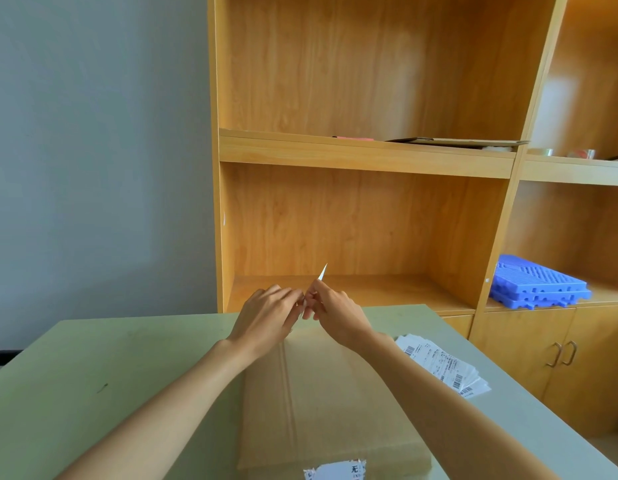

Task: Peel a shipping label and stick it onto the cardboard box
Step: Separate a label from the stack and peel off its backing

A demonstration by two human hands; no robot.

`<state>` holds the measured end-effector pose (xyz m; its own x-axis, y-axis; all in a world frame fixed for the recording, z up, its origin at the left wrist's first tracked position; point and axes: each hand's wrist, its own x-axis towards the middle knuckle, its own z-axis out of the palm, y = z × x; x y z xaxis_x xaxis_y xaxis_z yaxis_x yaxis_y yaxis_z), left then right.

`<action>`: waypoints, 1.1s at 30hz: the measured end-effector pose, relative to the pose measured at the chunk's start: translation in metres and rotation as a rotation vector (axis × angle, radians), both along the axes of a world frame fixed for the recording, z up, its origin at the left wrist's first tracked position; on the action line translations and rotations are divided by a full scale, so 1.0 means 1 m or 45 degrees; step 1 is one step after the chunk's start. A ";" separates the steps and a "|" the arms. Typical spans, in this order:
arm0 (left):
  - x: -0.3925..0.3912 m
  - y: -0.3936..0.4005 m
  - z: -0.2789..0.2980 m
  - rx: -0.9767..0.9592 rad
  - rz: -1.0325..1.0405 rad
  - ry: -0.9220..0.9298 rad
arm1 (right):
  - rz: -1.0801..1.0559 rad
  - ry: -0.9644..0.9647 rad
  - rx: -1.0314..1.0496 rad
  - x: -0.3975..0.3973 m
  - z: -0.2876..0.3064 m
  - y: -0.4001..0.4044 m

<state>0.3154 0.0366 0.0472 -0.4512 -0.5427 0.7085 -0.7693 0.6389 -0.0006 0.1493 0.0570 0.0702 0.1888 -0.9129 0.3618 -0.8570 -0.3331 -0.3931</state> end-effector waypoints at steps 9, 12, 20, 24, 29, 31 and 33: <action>-0.002 0.000 0.000 -0.002 0.010 0.043 | -0.014 0.018 -0.015 0.002 0.002 0.003; -0.003 0.002 0.003 -0.024 0.044 0.058 | -0.016 0.026 -0.037 0.004 0.004 0.005; -0.006 0.005 0.020 -0.124 0.171 0.118 | -0.101 0.119 -0.145 0.003 0.008 0.005; -0.008 0.008 0.033 -0.139 0.191 0.098 | -0.170 0.152 -0.195 0.001 0.008 0.007; -0.012 0.013 0.049 -0.192 0.181 0.073 | -0.249 0.274 -0.180 -0.004 0.008 0.010; -0.015 0.017 0.057 -0.223 0.160 0.084 | -0.269 0.298 -0.175 -0.006 0.008 0.010; -0.019 0.020 0.066 -0.242 0.138 0.083 | -0.288 0.302 -0.167 -0.008 0.007 0.009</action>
<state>0.2966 0.0561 0.1135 -0.3474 -0.4395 0.8284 -0.8356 0.5460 -0.0608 0.1416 0.0663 0.0767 0.0799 -0.8899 0.4491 -0.9773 -0.1586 -0.1406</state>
